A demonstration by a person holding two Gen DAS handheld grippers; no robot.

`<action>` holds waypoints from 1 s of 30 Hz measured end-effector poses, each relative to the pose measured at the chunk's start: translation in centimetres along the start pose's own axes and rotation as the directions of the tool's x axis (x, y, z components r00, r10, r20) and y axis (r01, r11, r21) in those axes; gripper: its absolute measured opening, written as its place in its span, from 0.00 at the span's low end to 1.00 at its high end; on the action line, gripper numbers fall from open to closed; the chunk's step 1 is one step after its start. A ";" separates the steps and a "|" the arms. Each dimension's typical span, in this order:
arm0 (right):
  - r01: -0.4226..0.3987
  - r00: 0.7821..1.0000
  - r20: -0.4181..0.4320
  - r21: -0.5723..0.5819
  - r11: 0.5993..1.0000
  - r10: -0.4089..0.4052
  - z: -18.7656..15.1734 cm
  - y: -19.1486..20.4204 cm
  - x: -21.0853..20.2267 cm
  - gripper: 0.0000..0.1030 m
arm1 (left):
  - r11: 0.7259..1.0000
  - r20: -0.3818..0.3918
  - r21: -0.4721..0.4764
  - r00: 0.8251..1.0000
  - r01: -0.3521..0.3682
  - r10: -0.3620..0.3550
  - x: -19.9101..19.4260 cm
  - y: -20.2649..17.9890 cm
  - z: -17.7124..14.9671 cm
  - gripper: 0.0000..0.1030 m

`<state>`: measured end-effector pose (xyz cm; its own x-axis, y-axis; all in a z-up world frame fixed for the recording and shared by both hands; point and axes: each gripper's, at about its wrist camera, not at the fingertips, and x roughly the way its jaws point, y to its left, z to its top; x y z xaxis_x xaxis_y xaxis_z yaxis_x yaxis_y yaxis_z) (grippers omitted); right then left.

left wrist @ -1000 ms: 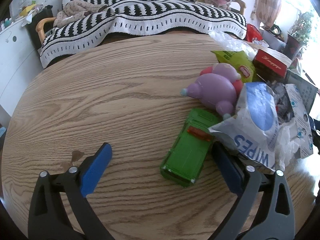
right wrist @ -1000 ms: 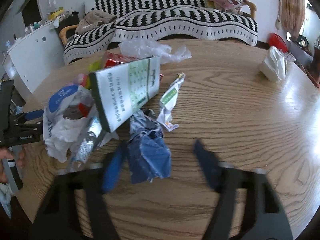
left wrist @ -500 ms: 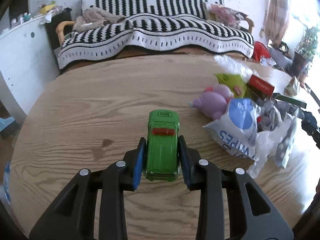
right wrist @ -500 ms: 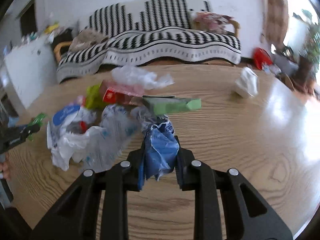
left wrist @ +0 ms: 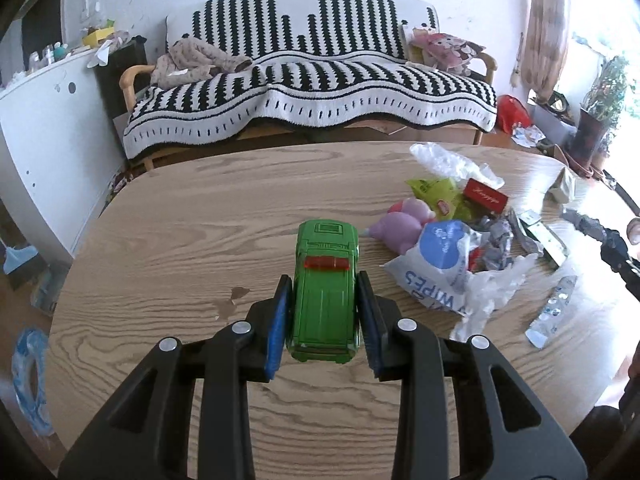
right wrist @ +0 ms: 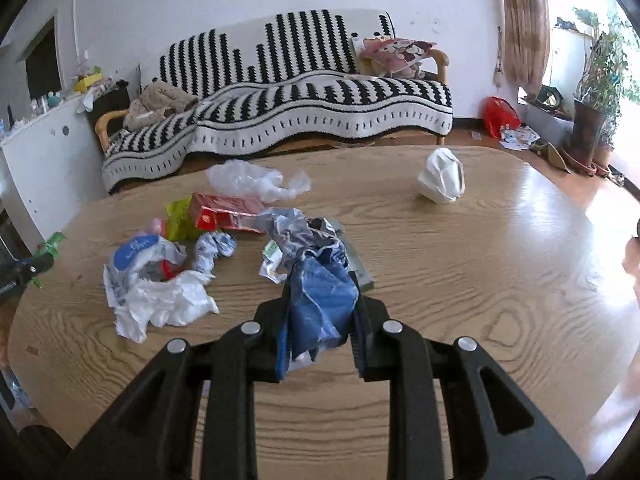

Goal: Collect trash
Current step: 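Carry both items over the black bin and release them inside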

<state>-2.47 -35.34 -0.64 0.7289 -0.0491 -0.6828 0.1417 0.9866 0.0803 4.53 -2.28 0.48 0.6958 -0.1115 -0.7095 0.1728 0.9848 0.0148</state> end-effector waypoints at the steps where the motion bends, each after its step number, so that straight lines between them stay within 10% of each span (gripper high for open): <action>1: 0.001 1.000 -0.008 0.004 1.000 -0.001 -0.2 -0.3 0.0 0.23 | 1.000 0.000 0.002 1.000 0.003 -0.003 -0.1 0.0 0.0 0.31; 11: 0.024 0.999 0.037 0.058 0.998 -0.026 -0.1 -2.9 -4.3 0.23 | 0.991 0.027 0.046 0.991 0.128 -0.129 -2.7 -4.1 0.5 0.31; 16: 0.069 0.994 0.083 0.099 0.993 -0.077 -1.2 -6.0 -9.0 0.23 | 0.943 0.016 0.195 0.961 0.269 -0.277 -5.3 -13.7 -0.8 0.31; 25: 0.185 0.972 0.097 0.245 0.952 -0.214 -8.0 -15.3 -18.7 0.23 | 0.705 -0.256 0.332 0.779 0.627 -0.573 -8.0 -33.0 -9.6 0.31; 30: 0.206 0.977 -0.014 0.330 0.921 -0.213 -13.7 -20.0 -19.2 0.23 | 0.659 -0.398 0.335 0.735 0.674 -0.549 -5.5 -39.2 -14.8 0.31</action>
<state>-28.45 -51.96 0.92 0.6725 -0.2564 -0.6943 0.5017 0.8475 0.1730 -16.42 -38.30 -6.66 0.1392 -0.5699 -0.8098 0.8163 0.5290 -0.2320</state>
